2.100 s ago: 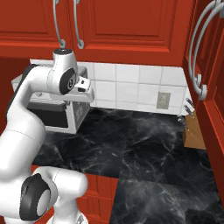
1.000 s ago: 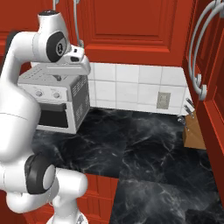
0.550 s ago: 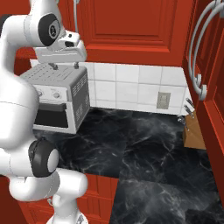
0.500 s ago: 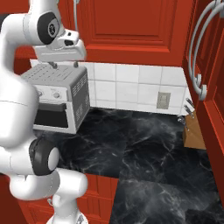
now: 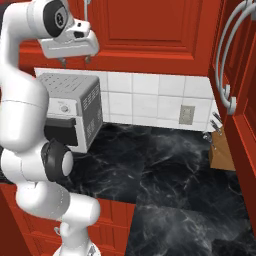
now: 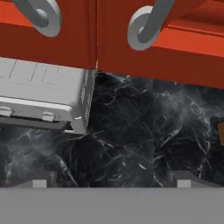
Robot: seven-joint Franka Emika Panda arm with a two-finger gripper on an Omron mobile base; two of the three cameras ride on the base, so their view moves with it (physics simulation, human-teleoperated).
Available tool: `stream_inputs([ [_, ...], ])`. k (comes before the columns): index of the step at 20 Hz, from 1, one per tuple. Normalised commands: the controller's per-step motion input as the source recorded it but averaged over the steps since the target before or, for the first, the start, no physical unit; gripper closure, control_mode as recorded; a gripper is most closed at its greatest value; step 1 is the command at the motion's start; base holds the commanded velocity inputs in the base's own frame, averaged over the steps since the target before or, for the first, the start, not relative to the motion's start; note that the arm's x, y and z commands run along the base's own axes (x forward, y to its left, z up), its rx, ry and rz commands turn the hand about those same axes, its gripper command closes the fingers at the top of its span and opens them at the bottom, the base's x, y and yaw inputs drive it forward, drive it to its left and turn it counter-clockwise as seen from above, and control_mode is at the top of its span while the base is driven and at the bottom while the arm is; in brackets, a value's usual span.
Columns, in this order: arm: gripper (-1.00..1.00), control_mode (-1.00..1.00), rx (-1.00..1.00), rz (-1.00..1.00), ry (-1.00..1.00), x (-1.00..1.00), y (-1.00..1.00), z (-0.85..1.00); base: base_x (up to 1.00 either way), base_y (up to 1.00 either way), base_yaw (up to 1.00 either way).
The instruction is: Move the bowls from the cabinet to the plates on the dining table.
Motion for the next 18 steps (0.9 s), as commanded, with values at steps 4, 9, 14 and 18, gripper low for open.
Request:
stream_inputs([
  [4,-1.00,-1.00,0.00,0.00,0.00,0.37,0.00,0.19,0.00,0.00,0.00],
  [9,-1.00,-1.00,0.00,0.00,0.00,0.28,-0.04,0.17,0.00,0.00,0.00],
  [14,-1.00,-1.00,0.00,0.00,0.00,0.27,-0.15,0.00,0.00,0.00,0.00],
  [18,-1.00,-1.00,0.00,0.00,-0.02,0.35,-0.11,0.00,0.00,0.00,0.00],
])
